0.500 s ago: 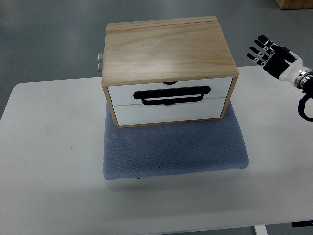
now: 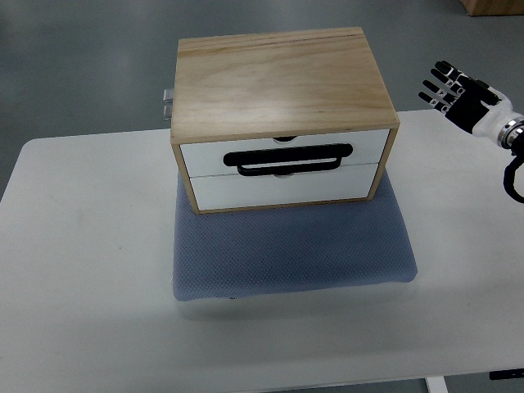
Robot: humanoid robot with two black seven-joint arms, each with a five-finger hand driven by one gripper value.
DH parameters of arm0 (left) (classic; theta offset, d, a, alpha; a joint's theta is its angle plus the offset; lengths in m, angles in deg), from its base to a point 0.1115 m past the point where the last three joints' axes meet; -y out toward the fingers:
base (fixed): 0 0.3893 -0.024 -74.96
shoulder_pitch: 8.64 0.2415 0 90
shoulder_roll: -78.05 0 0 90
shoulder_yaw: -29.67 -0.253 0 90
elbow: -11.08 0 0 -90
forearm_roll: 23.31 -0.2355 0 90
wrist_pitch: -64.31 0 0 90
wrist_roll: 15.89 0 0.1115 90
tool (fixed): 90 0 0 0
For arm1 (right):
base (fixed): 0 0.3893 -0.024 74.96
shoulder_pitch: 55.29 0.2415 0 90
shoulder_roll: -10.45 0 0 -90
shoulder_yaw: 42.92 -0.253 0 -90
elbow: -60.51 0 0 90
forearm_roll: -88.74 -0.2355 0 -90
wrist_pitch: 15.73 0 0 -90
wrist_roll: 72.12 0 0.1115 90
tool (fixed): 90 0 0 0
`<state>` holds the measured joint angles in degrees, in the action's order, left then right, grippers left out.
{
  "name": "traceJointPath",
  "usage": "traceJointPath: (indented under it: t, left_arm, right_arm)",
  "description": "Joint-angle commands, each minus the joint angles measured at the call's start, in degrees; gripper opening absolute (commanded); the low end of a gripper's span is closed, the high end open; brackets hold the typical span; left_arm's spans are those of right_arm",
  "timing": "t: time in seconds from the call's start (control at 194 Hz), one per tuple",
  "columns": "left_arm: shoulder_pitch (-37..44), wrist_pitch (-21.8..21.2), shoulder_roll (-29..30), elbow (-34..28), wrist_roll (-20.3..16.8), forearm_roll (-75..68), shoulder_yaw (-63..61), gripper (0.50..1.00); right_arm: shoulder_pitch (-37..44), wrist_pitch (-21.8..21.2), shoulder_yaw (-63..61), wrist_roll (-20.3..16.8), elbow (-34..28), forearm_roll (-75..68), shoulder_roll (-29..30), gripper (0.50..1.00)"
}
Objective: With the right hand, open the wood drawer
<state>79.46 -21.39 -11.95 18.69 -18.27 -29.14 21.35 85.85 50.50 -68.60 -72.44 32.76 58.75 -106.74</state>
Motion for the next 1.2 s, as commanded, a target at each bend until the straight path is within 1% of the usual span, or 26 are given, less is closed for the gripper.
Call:
traceJointPath:
  t: [0.0,0.206,0.325,0.464,0.639,0.731,0.798,0.907,0.984,1.066,1.133,1.195]
  left_arm:
    - [-0.03,-0.08,0.00,0.04,0.01,-0.05,0.06,1.000]
    - [0.06,-0.08,0.00,0.21,0.01,-0.05,0.15,1.000]
    - [0.06,-0.08,0.00,0.04,0.01,-0.05,0.06,1.000]
    - [0.06,-0.08,0.00,0.12,0.01,-0.05,0.15,1.000]
    - [0.06,-0.08,0.00,0.12,0.01,-0.05,0.15,1.000]
    - [0.06,-0.08,0.00,0.12,0.01,-0.05,0.15,1.000]
    - [0.06,-0.08,0.00,0.12,0.01,-0.05,0.15,1.000]
    - [0.06,-0.08,0.00,0.12,0.01,-0.05,0.15,1.000]
    - [0.06,-0.08,0.00,0.12,0.01,-0.05,0.15,1.000]
    - [0.06,-0.08,0.00,0.12,0.01,-0.05,0.15,1.000]
    - [0.06,-0.08,0.00,0.12,0.01,-0.05,0.15,1.000]
    - [0.06,-0.08,0.00,0.12,0.01,-0.05,0.15,1.000]
  right_arm:
    - [0.36,0.04,0.19,-0.03,-0.02,1.24,-0.59,0.954]
    - [2.30,1.10,-0.61,0.49,-0.02,6.78,-1.38,0.954]
    - [2.74,1.89,-0.69,1.90,-0.02,6.87,-2.61,0.954]
    - [3.70,1.54,-0.25,1.90,-0.02,6.96,-3.23,0.952]
    - [3.97,1.18,0.36,1.90,-0.64,7.13,-5.43,0.952]
    - [4.14,1.36,0.19,1.90,-1.43,10.56,-7.01,0.950]
    - [5.02,1.62,0.19,2.08,-3.54,14.87,-8.59,0.948]
    - [5.55,2.59,0.19,2.95,-9.34,23.48,-11.49,0.946]
    - [5.64,4.17,0.19,5.06,-13.82,29.63,-13.69,0.944]
    - [7.13,4.88,0.27,8.84,-18.74,37.45,-16.15,0.936]
    - [7.83,4.70,0.36,10.51,-21.55,41.49,-18.08,0.926]
    - [8.71,4.61,0.36,10.86,-24.28,44.22,-20.10,0.924]
